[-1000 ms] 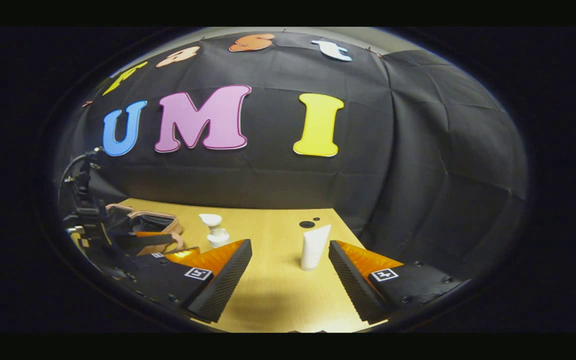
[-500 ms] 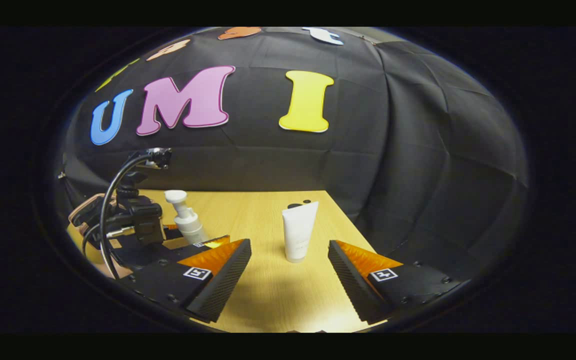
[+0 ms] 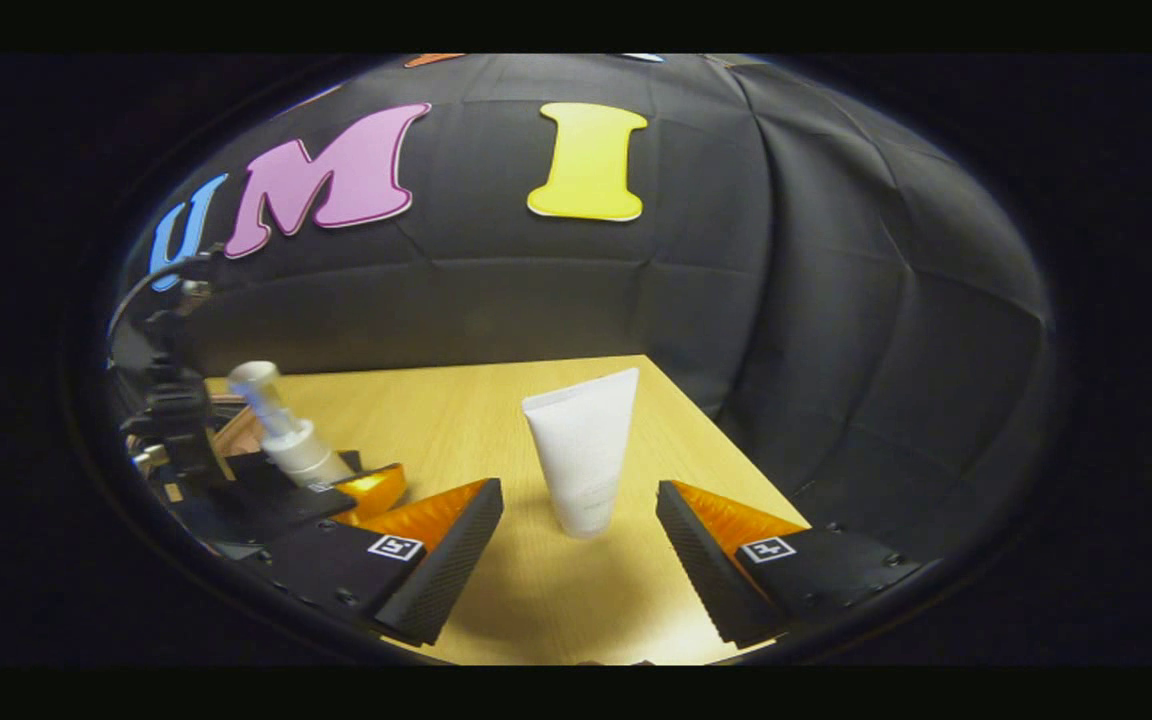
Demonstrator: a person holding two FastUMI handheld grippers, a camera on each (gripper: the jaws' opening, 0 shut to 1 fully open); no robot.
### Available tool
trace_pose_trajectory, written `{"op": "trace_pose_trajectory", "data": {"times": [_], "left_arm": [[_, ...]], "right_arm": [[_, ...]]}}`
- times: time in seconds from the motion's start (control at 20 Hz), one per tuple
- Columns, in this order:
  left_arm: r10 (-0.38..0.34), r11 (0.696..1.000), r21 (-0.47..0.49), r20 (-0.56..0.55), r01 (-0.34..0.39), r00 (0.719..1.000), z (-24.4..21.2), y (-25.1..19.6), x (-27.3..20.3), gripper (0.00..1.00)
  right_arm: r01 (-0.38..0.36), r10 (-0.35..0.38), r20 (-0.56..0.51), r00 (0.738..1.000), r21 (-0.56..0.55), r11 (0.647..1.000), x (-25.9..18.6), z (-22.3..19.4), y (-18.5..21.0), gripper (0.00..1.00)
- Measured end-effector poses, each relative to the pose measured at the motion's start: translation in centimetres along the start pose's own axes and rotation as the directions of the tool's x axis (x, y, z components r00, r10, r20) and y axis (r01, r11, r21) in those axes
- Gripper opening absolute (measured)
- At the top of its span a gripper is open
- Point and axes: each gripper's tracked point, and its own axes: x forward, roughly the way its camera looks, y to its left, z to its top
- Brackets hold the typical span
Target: First open the suitcase, pack the skin care products into it, and then close the suitcase.
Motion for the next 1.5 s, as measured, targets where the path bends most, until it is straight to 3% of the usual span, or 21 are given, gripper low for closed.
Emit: {"op": "trace_pose_trajectory", "data": {"times": [0.45, 0.55, 0.6, 0.65, 0.7, 0.85, 0.9, 1.1, 1.3, 1.35, 1.5], "left_arm": [[0.06, 0.998, -0.023, -0.017, -0.06, 0.998, -2.2, 2.7, -4.4, 0.65], [0.065, 0.998, -0.025, -0.015, -0.065, 0.998, -2.4, 2.6, -4.7, 0.65], [0.066, 0.997, -0.028, -0.015, -0.067, 0.998, -2.4, 2.6, -4.8, 0.65], [0.065, 0.997, -0.03, -0.016, -0.065, 0.998, -2.5, 2.6, -4.9, 0.65], [0.065, 0.997, -0.032, -0.016, -0.065, 0.998, -2.5, 2.6, -5.1, 0.65], [0.064, 0.997, -0.038, -0.006, -0.064, 0.998, -2.7, 2.8, -5.8, 0.65], [0.064, 0.997, -0.047, -0.007, -0.064, 0.998, -2.8, 2.9, -6.1, 0.65], [0.084, 0.991, -0.101, -0.016, -0.085, 0.996, -2.5, 4.3, -9.3, 0.62], [0.145, 0.981, -0.127, 0.007, -0.143, 0.989, 0.9, 7.3, -14.4, 0.63], [0.158, 0.979, -0.13, 0.014, -0.155, 0.987, 2.0, 8.3, -16.2, 0.63], [0.212, 0.965, -0.166, 0.053, -0.201, 0.976, 6.1, 12.7, -21.1, 0.62]], "right_arm": [[0.048, -0.048, -0.02, 0.999, -0.004, 0.999, 6.4, -1.7, 0.0, 0.98], [0.063, -0.064, -0.027, 0.998, -0.04, 0.997, 7.0, -2.4, -0.2, 0.72], [0.066, -0.067, -0.022, 0.997, -0.057, 0.996, 6.9, -2.4, -0.3, 0.69], [0.062, -0.063, -0.015, 0.998, -0.072, 0.995, 6.9, -2.1, -0.2, 0.57], [0.058, -0.059, -0.016, 0.998, -0.087, 0.995, 6.7, -2.2, 0.0, 0.55], [0.002, -0.005, -0.026, 1.0, -0.112, 0.994, 5.3, -2.0, 1.4, 0.49], [-0.019, 0.017, -0.015, 1.0, -0.12, 0.993, 4.3, -1.6, 2.0, 0.4], [-0.09, 0.105, 0.078, 0.991, -0.175, 0.98, -0.2, 2.6, 4.7, 0.43], [-0.198, 0.228, 0.106, 0.968, -0.233, 0.952, -5.3, 5.6, 9.2, 0.43], [-0.223, 0.255, 0.109, 0.961, -0.244, 0.944, -6.6, 6.4, 10.4, 0.39], [-0.293, 0.333, 0.126, 0.934, -0.257, 0.921, -9.5, 8.1, 14.4, 0.43]]}}
